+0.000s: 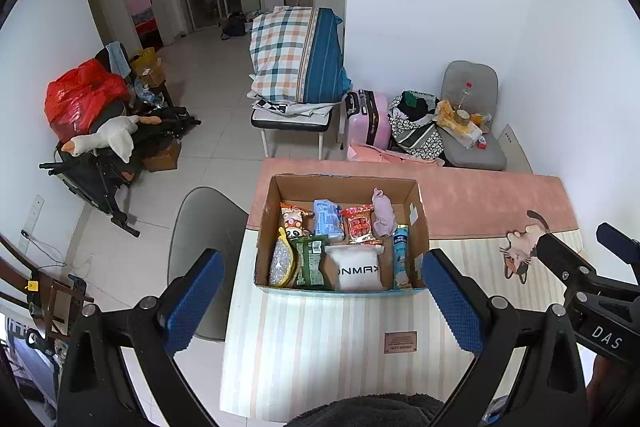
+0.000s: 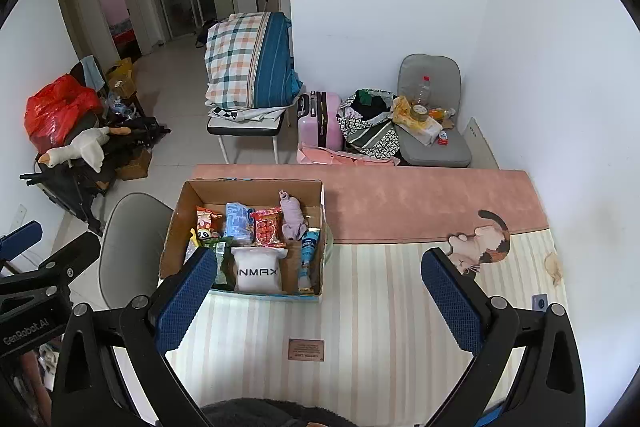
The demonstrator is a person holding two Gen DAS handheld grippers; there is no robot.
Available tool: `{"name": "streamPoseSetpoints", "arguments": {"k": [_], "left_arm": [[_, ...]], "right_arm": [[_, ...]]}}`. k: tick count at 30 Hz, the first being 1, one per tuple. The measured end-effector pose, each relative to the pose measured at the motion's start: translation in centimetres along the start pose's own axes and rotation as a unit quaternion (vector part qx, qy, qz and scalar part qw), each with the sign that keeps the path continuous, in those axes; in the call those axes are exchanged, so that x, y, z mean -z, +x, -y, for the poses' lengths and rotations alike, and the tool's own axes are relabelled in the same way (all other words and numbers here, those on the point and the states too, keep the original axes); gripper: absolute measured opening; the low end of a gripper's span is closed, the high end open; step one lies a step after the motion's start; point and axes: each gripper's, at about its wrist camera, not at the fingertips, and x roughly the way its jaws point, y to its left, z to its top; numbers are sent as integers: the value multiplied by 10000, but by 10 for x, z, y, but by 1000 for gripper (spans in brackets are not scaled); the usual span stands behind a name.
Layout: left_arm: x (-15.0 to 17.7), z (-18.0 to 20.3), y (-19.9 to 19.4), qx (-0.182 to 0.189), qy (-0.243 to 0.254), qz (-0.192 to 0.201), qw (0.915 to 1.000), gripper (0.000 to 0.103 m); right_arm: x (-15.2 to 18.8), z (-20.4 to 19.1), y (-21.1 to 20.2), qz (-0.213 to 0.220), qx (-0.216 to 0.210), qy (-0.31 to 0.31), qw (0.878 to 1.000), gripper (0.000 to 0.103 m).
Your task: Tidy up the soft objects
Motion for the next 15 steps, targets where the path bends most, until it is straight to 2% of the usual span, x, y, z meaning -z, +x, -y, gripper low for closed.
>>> {"name": "streamPoseSetpoints", "arguments": {"k": [15], "left_arm": [[-2,0,0,-31,-6,-5,10000,101]], "right_arm": [[-1,1,1,-6,0,15,10000,103]]}}
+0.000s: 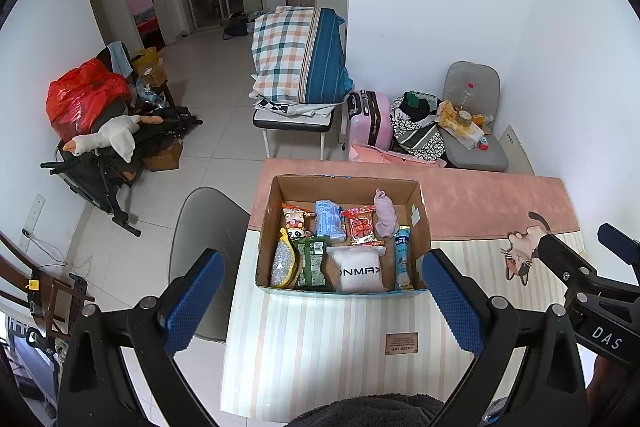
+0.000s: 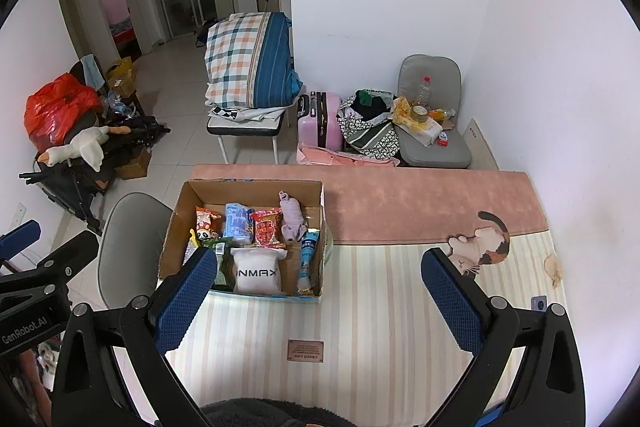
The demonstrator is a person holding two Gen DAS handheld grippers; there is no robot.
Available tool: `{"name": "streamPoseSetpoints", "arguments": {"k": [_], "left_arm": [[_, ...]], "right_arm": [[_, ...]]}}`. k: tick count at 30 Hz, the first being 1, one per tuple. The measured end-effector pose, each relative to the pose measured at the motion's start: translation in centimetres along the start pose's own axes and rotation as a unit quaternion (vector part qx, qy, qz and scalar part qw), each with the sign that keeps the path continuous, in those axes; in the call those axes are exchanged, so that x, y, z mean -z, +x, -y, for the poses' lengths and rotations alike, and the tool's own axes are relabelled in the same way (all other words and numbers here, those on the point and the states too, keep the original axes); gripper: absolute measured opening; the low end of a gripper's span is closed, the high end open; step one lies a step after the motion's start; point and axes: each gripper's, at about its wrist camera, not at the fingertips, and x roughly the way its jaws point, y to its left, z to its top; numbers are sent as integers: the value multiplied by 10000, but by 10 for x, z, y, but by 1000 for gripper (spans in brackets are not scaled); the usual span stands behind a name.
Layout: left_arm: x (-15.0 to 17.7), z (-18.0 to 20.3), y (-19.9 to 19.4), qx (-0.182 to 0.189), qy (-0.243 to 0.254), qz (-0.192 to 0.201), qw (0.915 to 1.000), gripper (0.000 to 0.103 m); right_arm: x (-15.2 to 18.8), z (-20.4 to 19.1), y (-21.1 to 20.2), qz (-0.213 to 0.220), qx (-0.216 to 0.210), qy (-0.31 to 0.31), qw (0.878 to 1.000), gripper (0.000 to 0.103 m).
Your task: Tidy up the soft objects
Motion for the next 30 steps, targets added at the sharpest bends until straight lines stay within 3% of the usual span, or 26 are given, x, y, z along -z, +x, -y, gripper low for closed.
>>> {"name": "streamPoseSetpoints", "arguments": {"k": [30], "left_arm": [[0,2,-1,-2,-3,-17,10000,101]], "right_arm": [[1,0,4,-15,67,-62,10000,103]]}}
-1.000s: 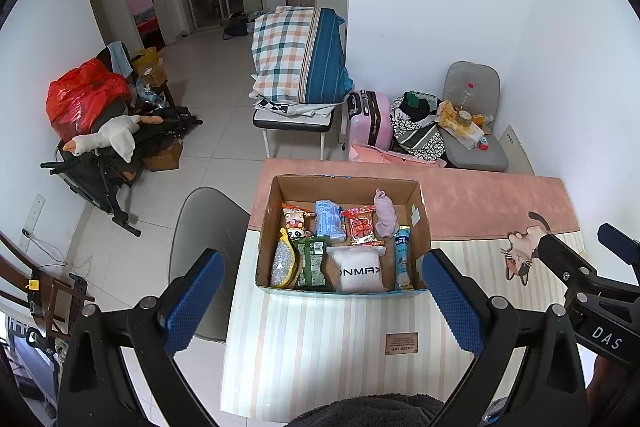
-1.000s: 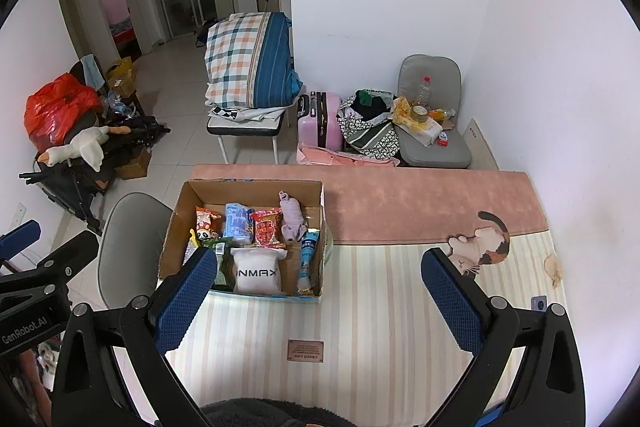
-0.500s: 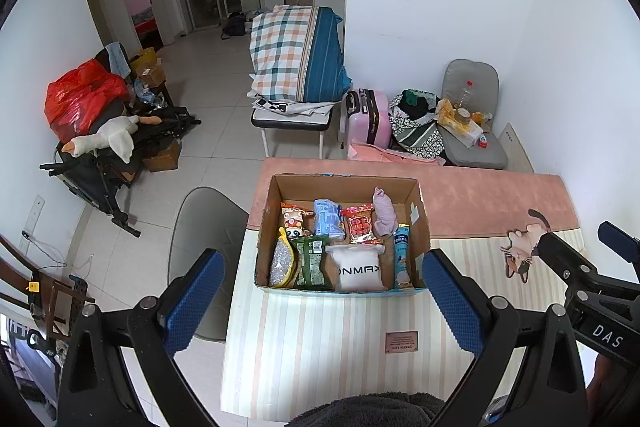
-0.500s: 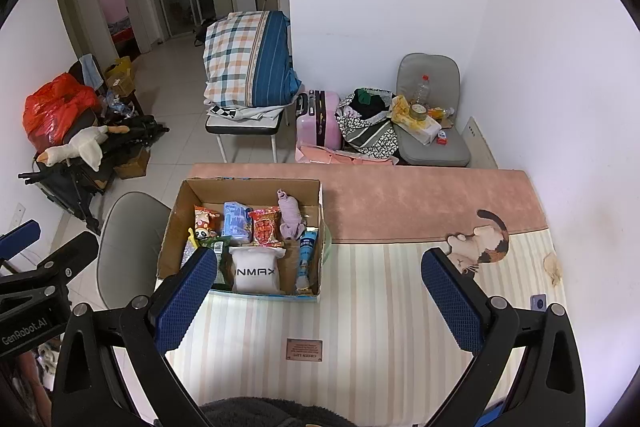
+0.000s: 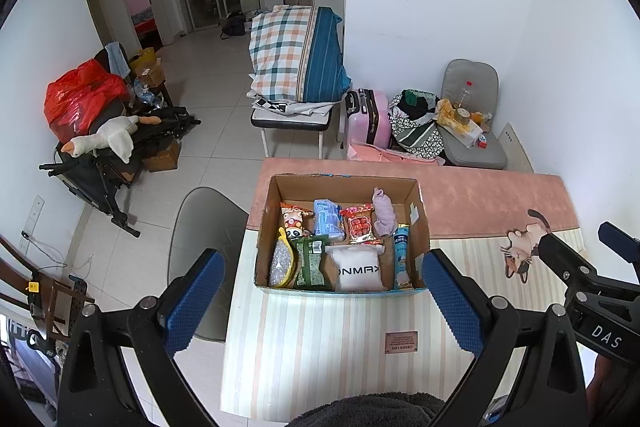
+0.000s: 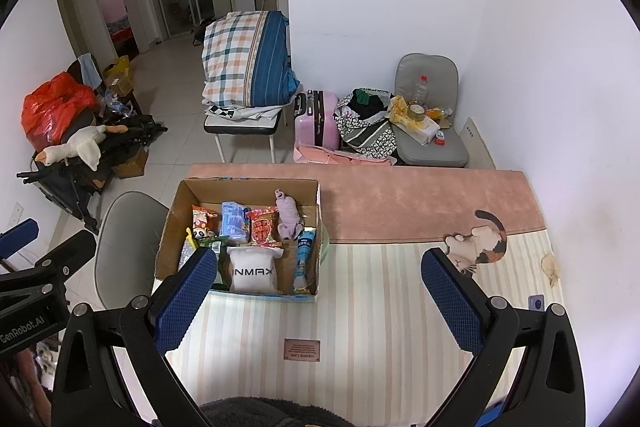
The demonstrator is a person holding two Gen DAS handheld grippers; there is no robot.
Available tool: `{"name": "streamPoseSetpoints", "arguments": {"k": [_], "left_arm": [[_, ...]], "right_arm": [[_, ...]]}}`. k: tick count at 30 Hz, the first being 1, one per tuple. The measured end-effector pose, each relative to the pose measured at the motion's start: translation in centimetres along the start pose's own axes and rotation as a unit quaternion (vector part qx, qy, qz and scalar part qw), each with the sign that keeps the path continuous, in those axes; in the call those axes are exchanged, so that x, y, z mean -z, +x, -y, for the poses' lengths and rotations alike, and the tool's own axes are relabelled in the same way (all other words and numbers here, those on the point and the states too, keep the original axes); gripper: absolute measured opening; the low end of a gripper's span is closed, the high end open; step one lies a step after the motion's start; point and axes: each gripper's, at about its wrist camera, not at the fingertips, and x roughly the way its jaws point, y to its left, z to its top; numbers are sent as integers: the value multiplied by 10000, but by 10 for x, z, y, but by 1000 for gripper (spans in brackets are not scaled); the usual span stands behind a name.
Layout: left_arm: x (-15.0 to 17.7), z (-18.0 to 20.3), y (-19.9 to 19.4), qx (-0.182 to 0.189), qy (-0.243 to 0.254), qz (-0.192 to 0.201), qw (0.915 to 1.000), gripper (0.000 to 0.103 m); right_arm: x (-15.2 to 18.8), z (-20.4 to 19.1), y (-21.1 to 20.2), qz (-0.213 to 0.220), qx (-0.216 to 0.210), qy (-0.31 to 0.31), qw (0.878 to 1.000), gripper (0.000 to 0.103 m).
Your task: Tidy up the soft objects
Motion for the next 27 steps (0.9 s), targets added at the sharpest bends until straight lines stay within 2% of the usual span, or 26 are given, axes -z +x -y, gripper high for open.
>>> {"name": "streamPoseSetpoints", "arguments": {"k": [22,27], "left_arm": [[2,-1,2,-11,-23,-23,10000,101],[6,-1,-3,-64,2,73,10000,101]], "right_arm": [[-1,-1,-5,32,25,25,10000,103],[-2,0,-7,35,16,47,10000,103]]}}
